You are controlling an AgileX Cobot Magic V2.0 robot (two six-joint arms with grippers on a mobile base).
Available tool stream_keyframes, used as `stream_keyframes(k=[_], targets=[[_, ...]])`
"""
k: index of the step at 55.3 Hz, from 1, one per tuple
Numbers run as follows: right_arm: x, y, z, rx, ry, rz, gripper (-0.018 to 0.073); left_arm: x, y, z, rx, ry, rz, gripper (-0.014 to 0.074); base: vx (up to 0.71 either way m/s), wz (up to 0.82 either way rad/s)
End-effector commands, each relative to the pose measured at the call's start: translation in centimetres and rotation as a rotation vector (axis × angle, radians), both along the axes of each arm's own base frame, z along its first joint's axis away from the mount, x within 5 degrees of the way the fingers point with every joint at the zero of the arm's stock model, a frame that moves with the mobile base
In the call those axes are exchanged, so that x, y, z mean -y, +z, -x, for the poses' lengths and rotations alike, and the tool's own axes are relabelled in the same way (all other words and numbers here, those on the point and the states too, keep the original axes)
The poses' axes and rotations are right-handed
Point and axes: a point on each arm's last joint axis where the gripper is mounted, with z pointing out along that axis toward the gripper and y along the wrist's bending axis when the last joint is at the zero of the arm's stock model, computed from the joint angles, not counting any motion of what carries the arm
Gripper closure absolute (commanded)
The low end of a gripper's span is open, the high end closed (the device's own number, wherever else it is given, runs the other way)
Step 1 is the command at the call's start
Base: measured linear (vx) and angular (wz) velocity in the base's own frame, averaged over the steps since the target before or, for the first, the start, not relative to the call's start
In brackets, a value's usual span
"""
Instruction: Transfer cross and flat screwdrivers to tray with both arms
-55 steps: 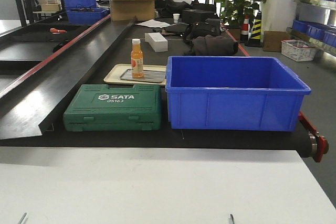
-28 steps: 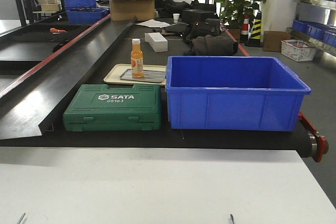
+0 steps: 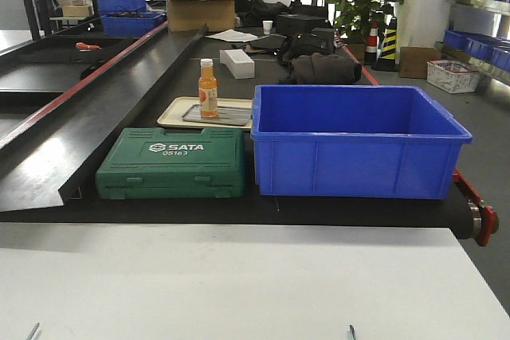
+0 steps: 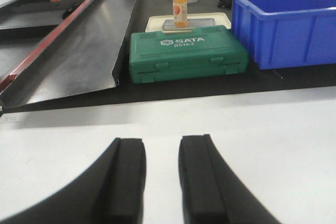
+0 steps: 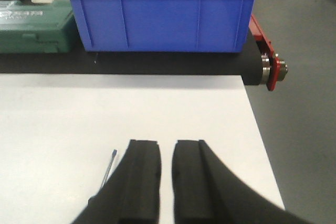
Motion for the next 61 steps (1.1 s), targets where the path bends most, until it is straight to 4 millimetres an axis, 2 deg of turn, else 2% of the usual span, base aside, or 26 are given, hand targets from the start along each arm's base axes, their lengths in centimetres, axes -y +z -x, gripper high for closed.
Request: stream_keyframes(k=[1, 5, 11, 21, 34, 40, 47, 57, 61], targets=[[0.0, 1.2, -1.3, 0.062, 0.001, 0.008, 0.0216, 0.1, 0.8, -0.8, 0.003, -0.002, 0.012, 0.0241, 0.0, 0.0], [0.0, 0.7, -2.0, 0.022, 0.001, 0.009, 0.0141, 0.1, -0.5, -1.1, -0.142, 0.013, 0.061, 0.0192, 0.0, 0.0], [-0.1, 0.1, -2.8, -0.021, 0.002, 0.007, 0.0083, 0.1, -2.1, -1.6, -0.317, 0.053, 0.121, 0.0101, 0.0, 0.0], [-0.1, -0.3, -3.2, -0.047, -0.001, -0.006, 0.0078, -0.5, -2.8, -3.7, -0.371, 0.124, 0.074, 0.0006, 0.0, 0.0], [-0.1, -0.4, -3.2, -0.053, -0.001, -0.006, 0.008, -1.1, -3.1, -8.5, -0.51, 0.243, 0.062, 0.0006, 0.0, 0.0], [-0.1, -0.4, -3.2, -0.053, -0.001, -0.006, 0.008, -1.4, -3.4, -11.3, -0.641, 0.312, 0.074, 0.0006, 0.0, 0.0], [-0.1, -0.4, -3.2, -0.053, -0.001, -0.005, 0.008, -2.6, -4.5, -14.8, -0.793, 0.42, 0.087, 0.0006, 0.0, 0.0], [-0.1, -0.4, -3.2, -0.053, -0.001, -0.005, 0.008, -2.9, -6.1, -18.8, -0.88, 0.309, -0.08, 0.0031, 0.0, 0.0], [-0.1, -0.4, -3.2, -0.053, -0.001, -0.005, 0.008, -2.8, -7.3, -19.9, -0.917, 0.261, -0.132, 0.005, 0.0, 0.0]])
